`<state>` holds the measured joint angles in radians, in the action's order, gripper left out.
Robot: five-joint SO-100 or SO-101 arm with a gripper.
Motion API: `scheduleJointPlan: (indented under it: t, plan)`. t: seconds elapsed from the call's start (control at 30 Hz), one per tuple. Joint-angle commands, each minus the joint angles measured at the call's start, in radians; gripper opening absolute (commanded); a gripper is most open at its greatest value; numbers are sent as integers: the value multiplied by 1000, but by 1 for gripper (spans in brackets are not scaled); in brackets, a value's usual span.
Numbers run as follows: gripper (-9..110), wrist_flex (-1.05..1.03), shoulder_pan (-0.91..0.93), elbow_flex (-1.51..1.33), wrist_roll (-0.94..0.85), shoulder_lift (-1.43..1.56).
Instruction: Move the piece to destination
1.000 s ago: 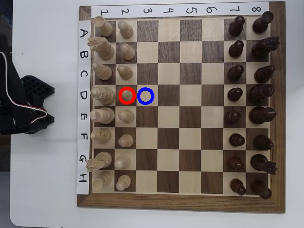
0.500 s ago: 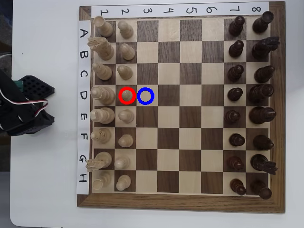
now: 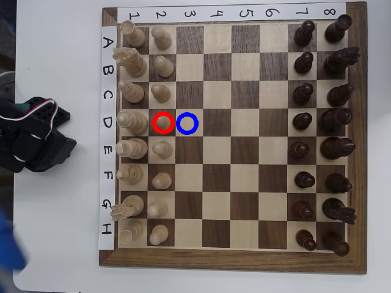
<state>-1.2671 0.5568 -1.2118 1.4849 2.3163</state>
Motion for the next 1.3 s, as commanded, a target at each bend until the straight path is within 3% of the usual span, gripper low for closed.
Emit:
scheduleJointPlan:
  t: [0.0,0.17,0.33,0.57,0.97,1.27]
  plan:
    - [14,-331,-230,250,60,-115]
    - [10,-380,-310,249,129,-170]
    - [14,-420,-422,216,258,-212]
    - [22,-417,-558,132,268,-267]
    - [18,-430,-627,-11,225,-261]
    - [16,-425,-629,-120,356,-324]
